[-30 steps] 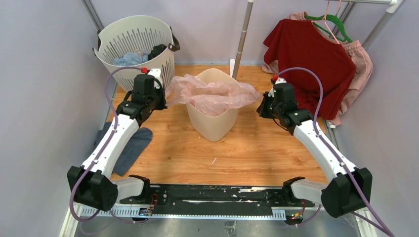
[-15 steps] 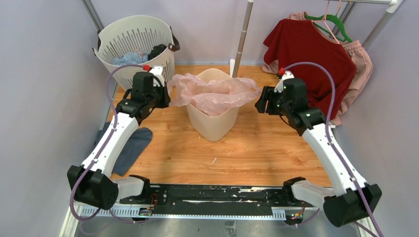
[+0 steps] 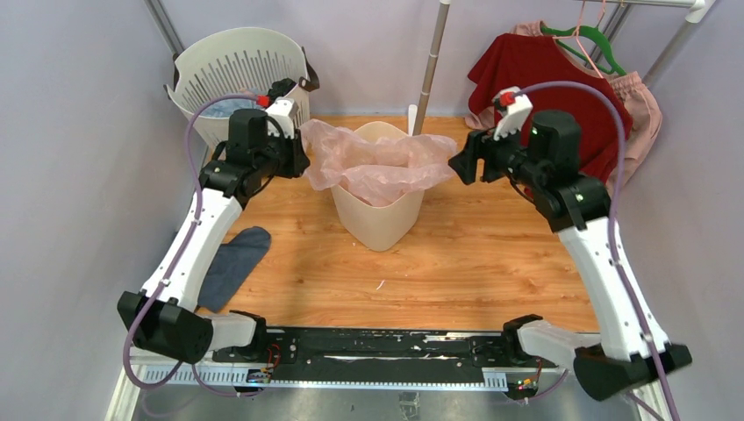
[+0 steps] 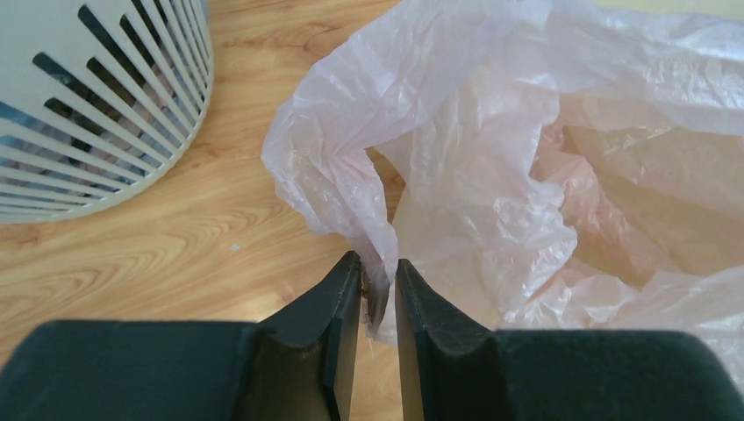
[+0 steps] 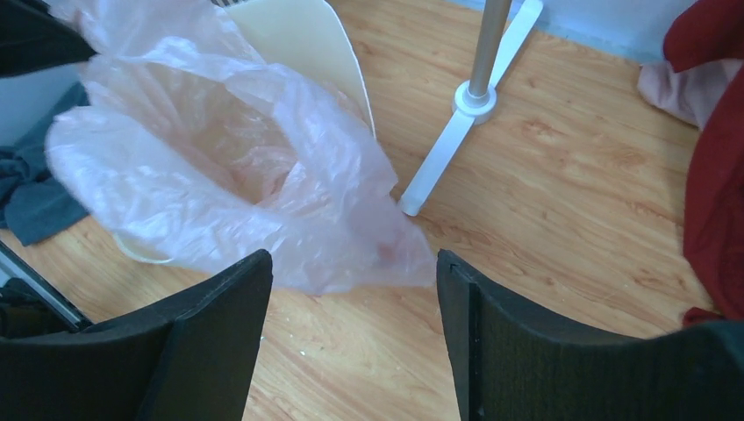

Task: Put the trash bags into the trash bin

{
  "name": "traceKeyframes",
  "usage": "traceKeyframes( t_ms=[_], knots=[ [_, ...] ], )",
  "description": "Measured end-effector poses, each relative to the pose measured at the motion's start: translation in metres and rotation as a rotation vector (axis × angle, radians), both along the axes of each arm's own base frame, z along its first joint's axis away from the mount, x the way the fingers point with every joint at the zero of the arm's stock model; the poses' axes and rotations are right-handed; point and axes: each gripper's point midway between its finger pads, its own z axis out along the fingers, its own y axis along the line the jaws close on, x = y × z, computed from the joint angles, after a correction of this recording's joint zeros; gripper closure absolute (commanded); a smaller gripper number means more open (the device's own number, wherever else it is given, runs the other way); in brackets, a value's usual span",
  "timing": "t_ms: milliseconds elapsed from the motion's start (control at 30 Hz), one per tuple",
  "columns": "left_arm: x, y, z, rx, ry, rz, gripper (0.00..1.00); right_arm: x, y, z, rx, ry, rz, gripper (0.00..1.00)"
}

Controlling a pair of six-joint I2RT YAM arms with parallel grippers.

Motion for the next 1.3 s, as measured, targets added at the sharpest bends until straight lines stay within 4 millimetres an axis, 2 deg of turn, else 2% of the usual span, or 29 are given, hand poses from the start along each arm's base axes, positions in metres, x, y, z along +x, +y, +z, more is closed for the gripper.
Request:
traceKeyframes(
  t_ms=[67,167,267,367,467,633,733,800,900,1033,1167,1300],
  knots=[
    [0.004,-0.002,0.0,0.007,0.007,-0.01,0.74,0.013,0.007,-0.011,-0.024,0.028,0.019,0.27],
    [0.009,-0.004,0.003,0.016,0.017,-0.026,0.75,0.036,0.017,-0.04,-0.057,0.101,0.036,0.27],
    [0.016,-0.007,0.012,0.024,0.01,-0.044,0.75,0.048,0.022,-0.055,-0.065,0.133,0.042,0.32],
    [0.018,-0.008,0.024,0.028,-0.008,-0.06,0.75,0.056,0.026,-0.051,-0.056,0.116,0.046,0.39],
    [0.015,-0.01,0.036,0.027,-0.024,-0.079,0.74,0.064,0.028,-0.037,-0.037,0.072,0.04,0.44],
    [0.013,-0.015,0.055,0.019,-0.055,-0.117,0.73,0.073,0.03,-0.024,-0.018,0.028,0.029,0.66],
    [0.015,-0.017,0.062,0.017,-0.063,-0.133,0.73,0.078,0.031,-0.024,-0.016,0.027,0.02,0.85],
    [0.022,-0.021,0.065,0.015,-0.069,-0.147,0.76,0.082,0.03,-0.028,-0.019,0.036,0.009,0.92],
    [0.032,-0.023,0.062,0.019,-0.062,-0.15,0.8,0.088,0.03,-0.034,-0.028,0.047,-0.005,0.95],
    [0.049,-0.021,0.04,0.045,-0.024,-0.12,0.83,0.102,0.029,-0.044,-0.042,0.068,-0.032,0.98],
    [0.06,-0.011,0.02,0.085,-0.001,-0.055,0.84,0.117,0.028,-0.058,-0.05,0.098,-0.059,0.99],
    [0.066,0.0,0.013,0.124,-0.002,0.005,0.84,0.127,0.023,-0.07,-0.052,0.132,-0.09,1.0]
  ],
)
